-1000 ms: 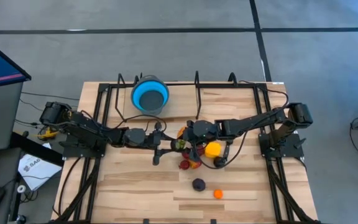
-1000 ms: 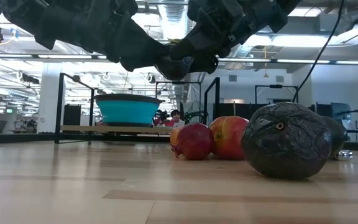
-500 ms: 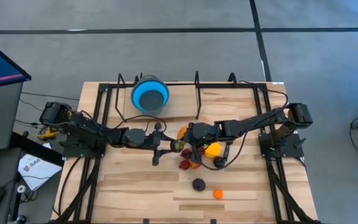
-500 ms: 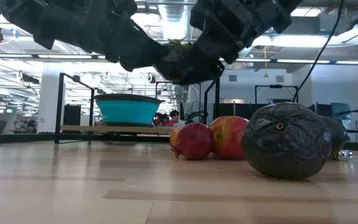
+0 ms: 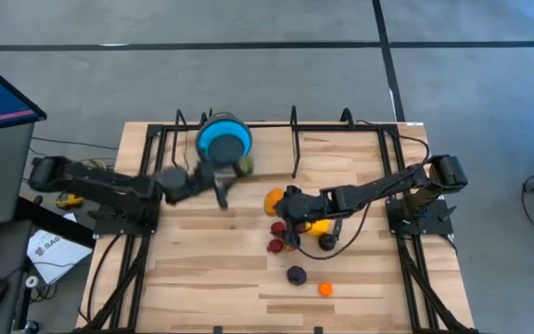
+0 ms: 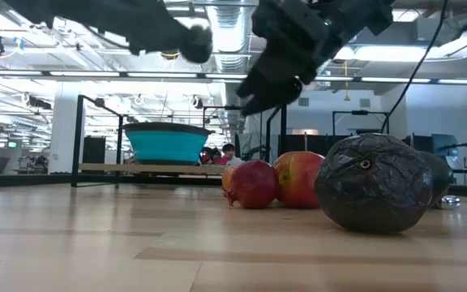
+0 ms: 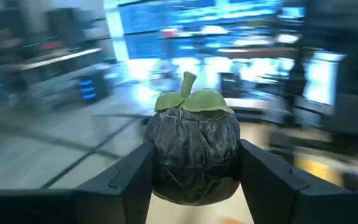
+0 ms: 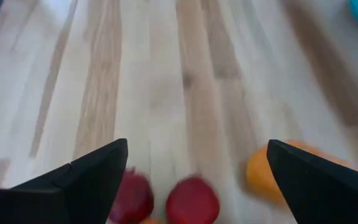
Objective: Pick & Place Fruit
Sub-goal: Put the mangosteen into the blue strainer bowl on the shelf, then put the bell pepper into the blue strainer bowl on the shelf
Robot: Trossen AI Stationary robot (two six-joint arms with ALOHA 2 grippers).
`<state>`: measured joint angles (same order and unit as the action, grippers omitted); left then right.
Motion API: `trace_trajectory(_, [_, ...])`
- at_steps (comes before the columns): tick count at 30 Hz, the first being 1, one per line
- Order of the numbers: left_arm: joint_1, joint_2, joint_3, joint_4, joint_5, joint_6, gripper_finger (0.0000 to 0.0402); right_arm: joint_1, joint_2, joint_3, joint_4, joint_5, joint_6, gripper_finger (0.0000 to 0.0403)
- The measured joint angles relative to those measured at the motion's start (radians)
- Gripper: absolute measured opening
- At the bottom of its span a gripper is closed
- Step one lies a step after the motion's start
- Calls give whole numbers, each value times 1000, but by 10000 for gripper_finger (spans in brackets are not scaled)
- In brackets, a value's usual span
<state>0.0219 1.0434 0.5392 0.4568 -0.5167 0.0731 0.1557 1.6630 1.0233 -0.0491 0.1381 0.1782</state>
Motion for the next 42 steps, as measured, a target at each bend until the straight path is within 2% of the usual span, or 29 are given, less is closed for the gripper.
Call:
trace_trajectory(2, [116,-14,0,-26,18,-35,191,-5,0,0,45,3,-2,372])
trace_trajectory(6, [336,30,1,-57,123,-114,196,-13,0,0,74,2,-2,363])
trace_trajectory(11, [467,145,1,-57,168,-165,212,-14,0,0,92,2,-2,353])
trace_trajectory(15, [483,230,1,-50,166,-167,214,-14,0,0,92,2,-2,345])
trace_trajectory(20, [483,297,1,-47,91,-158,215,-14,0,0,92,2,-2,337])
trace_trajectory(33, [491,395,2,-42,37,-156,241,-14,0,0,93,1,-2,330])
trace_trajectory(42, [490,397,2,-27,2,-156,271,-14,0,0,92,-1,-2,329])
